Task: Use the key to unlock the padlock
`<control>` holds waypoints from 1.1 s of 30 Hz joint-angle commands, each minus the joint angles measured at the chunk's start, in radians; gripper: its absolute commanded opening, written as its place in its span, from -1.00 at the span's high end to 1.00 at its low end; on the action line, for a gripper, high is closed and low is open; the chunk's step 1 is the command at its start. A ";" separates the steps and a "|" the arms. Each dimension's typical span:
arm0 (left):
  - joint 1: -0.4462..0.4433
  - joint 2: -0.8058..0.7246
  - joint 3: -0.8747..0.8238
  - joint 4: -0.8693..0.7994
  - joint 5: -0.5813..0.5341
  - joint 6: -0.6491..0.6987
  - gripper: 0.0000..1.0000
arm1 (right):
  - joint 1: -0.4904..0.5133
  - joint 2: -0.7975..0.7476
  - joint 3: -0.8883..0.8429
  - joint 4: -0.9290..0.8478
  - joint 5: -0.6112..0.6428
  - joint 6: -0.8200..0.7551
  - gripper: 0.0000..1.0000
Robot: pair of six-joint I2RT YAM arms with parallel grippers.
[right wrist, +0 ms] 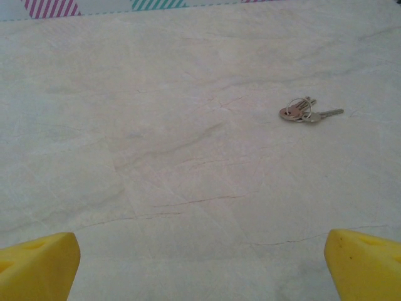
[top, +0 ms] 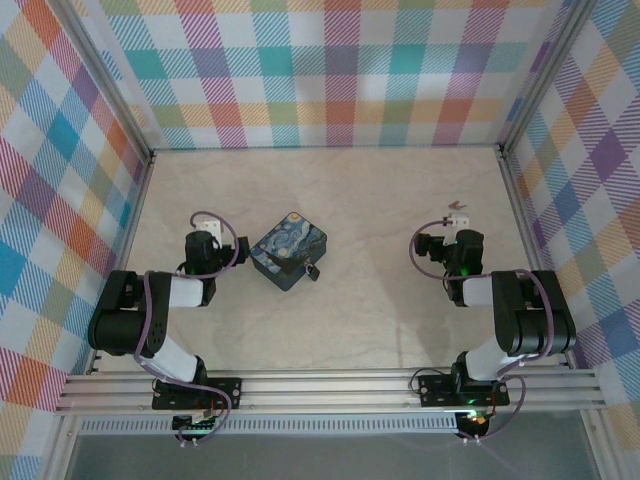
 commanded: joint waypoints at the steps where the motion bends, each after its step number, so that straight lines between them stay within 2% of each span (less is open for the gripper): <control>1: 0.024 -0.036 0.140 -0.219 0.005 -0.018 -0.84 | 0.005 -0.047 0.043 -0.049 -0.024 0.001 -0.98; 4: 0.032 -0.083 0.285 -0.456 -0.076 -0.057 -0.78 | 0.017 -0.112 0.109 -0.238 0.024 0.013 -0.93; 7: 0.011 -0.129 0.447 -0.769 -0.156 -0.194 -0.77 | 0.029 -0.171 0.204 -0.480 -0.013 0.068 -0.94; 11: -0.121 -0.174 0.653 -1.302 -0.245 -0.510 -0.76 | 0.085 -0.196 0.309 -0.704 -0.025 0.114 -0.92; 14: -0.230 -0.225 0.692 -1.581 -0.304 -0.629 -0.75 | 0.094 -0.211 0.338 -0.768 -0.053 0.163 -0.92; 16: -0.259 -0.282 0.673 -1.665 -0.296 -0.648 -0.84 | 0.094 -0.233 0.343 -0.787 -0.075 0.186 -0.91; 18: -0.264 -0.343 0.633 -1.681 -0.179 -0.626 -0.84 | 0.097 -0.248 0.354 -0.810 -0.105 0.204 -0.90; 21: -0.303 -0.422 0.527 -1.600 -0.020 -0.625 -0.82 | 0.113 -0.245 0.379 -0.852 -0.127 0.216 -0.90; 25: -0.374 -0.439 0.438 -1.490 0.008 -0.658 -0.82 | 0.114 -0.228 0.418 -0.919 -0.084 0.256 -0.90; 29: -0.415 -0.386 0.426 -1.414 0.007 -0.691 -0.82 | 0.108 -0.218 0.474 -1.021 -0.006 0.283 -0.87; 31: -0.440 -0.383 0.443 -1.410 -0.030 -0.697 -0.82 | 0.083 -0.194 0.513 -1.070 0.038 0.294 -0.82; 33: -0.460 -0.387 0.475 -1.435 -0.092 -0.687 -0.83 | 0.023 -0.141 0.568 -1.117 0.042 0.318 -0.67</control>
